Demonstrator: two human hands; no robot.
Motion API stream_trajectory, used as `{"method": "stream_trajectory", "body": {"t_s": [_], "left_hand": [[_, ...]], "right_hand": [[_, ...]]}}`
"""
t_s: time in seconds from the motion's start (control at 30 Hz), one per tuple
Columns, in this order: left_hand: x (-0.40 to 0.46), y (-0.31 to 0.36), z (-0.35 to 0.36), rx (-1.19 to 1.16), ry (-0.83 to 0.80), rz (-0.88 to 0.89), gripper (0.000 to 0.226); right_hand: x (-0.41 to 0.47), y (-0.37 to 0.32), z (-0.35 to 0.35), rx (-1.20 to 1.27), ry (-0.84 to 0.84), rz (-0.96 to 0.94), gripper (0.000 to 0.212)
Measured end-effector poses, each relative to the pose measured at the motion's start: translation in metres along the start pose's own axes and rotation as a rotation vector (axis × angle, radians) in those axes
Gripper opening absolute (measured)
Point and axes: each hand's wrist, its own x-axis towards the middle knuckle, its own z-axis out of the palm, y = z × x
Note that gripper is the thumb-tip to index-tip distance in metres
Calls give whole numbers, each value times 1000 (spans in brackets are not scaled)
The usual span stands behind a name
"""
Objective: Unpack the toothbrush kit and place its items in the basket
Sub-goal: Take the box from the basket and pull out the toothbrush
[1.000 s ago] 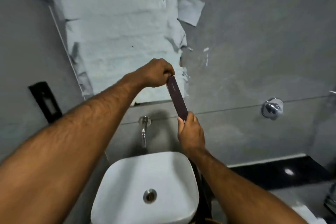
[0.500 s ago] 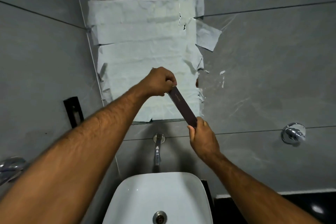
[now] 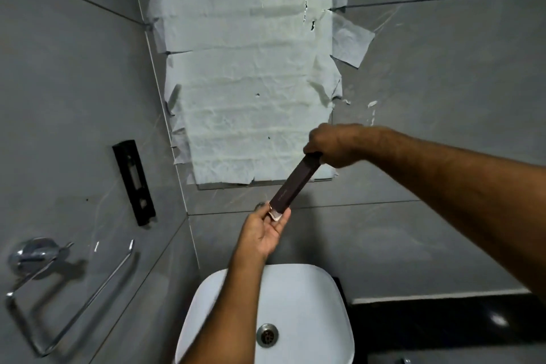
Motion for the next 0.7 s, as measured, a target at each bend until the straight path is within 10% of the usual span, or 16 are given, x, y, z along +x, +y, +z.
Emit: {"method": "stream_trajectory", "body": {"t_s": [0.37,0.7], "left_hand": [[-14,-10,-28,-42,-43,-67,32],[-37,9,-37,632,-393,-148,28]], "right_hand": [[23,-37,-28,-262,-11,-114,21],[0,-20,-21,-253,136,-142,22]]}}
